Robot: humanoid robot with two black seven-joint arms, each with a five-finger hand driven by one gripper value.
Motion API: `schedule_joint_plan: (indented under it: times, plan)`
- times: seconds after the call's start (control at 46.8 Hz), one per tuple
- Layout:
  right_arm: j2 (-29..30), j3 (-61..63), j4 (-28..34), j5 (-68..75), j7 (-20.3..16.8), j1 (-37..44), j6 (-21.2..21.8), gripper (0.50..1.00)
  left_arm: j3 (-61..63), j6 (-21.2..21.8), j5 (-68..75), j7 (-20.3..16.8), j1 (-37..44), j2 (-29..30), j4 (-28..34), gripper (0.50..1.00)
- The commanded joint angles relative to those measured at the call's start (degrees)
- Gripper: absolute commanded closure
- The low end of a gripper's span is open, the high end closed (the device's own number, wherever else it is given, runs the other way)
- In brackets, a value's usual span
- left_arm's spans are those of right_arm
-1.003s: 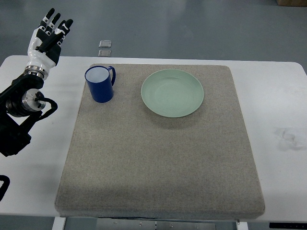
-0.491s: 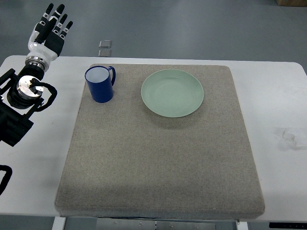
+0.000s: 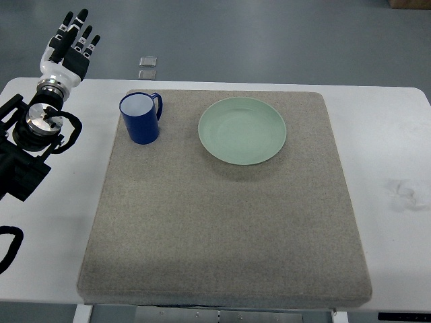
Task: Place cup left of plate with left hand
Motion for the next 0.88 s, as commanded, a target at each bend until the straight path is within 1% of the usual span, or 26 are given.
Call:
schedule_joint_plan:
  times: [0.0, 0.064, 0.128, 0.683, 0.854]
  plan:
    - [0.0, 0.0, -0.06, 0.0, 0.0, 0.0, 0.0, 0.568, 0.27, -0.56, 0.1, -0.1, 0.01, 0.01, -0.03, 0.536]
    - [0.0, 0.0, -0.06, 0.0, 0.0, 0.0, 0.0, 0.568, 0.36, -1.35, 0.19, -0.1, 0.01, 0.09, 0.06, 0.531]
    - [0.0, 0.0, -0.06, 0.0, 0.0, 0.0, 0.0, 0.568, 0.18, -1.71, 0.1, -0.1, -0.08, 0.18, 0.15, 0.506]
    - [0.0, -0.09, 0.03, -0.44, 0.0, 0.0, 0.0, 0.568, 0.44, -1.53, 0.1, -0.1, -0.08, -0.08, 0.33, 0.504]
    - [0.0, 0.0, 0.91, -0.26, 0.0, -0.09, 0.79, 0.568, 0.53, -1.53, 0.1, -0.1, 0.01, 0.01, 0.33, 0.504]
